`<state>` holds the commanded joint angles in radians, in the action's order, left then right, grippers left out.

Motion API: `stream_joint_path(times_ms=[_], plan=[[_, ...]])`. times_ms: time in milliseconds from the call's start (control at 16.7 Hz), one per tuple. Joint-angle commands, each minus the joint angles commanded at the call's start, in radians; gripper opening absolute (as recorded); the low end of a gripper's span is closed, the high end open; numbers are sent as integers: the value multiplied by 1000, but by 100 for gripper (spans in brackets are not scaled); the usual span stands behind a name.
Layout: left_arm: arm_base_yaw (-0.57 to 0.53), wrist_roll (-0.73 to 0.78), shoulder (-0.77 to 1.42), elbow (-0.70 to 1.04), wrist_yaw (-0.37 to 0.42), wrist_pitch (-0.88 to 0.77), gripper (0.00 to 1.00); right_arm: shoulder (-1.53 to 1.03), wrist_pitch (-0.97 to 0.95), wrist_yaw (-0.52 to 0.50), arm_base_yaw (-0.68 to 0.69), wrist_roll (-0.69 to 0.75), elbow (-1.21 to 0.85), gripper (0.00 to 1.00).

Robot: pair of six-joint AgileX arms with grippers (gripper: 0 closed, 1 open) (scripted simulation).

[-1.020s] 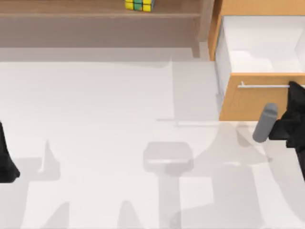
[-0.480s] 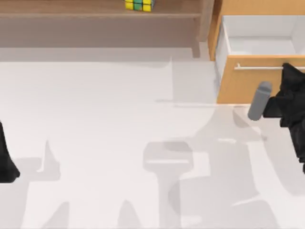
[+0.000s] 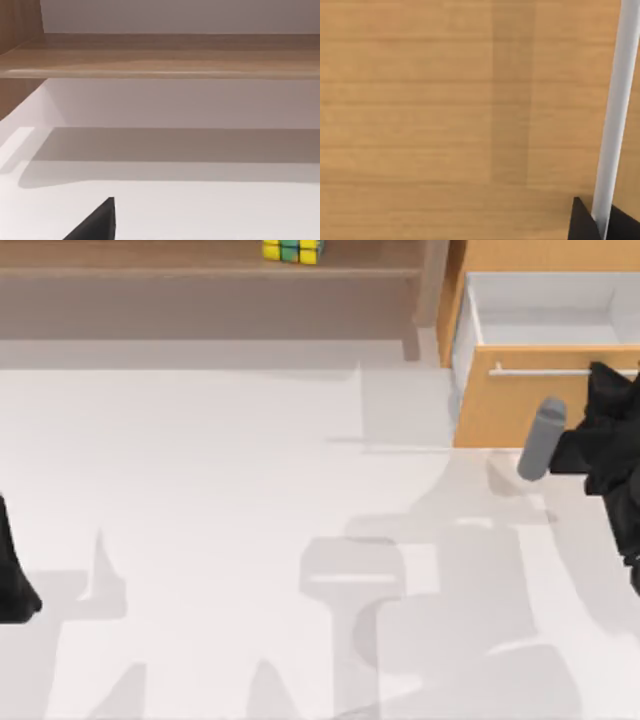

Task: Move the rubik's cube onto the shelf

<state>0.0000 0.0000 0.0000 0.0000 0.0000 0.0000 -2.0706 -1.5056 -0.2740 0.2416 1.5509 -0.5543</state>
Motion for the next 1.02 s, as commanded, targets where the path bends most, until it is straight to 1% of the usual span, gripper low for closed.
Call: stream_joint_path(times_ms=[180,600,1020], plan=[[0,0,0,0,0,0,100,-20,29,9,-9,1,-54,0],[0,0,0,0,0,0,100,-101,149,44,-44,1,-248,0],[0,0,0,0,0,0,100,-106,163,44,-45,-1,-273,0]])
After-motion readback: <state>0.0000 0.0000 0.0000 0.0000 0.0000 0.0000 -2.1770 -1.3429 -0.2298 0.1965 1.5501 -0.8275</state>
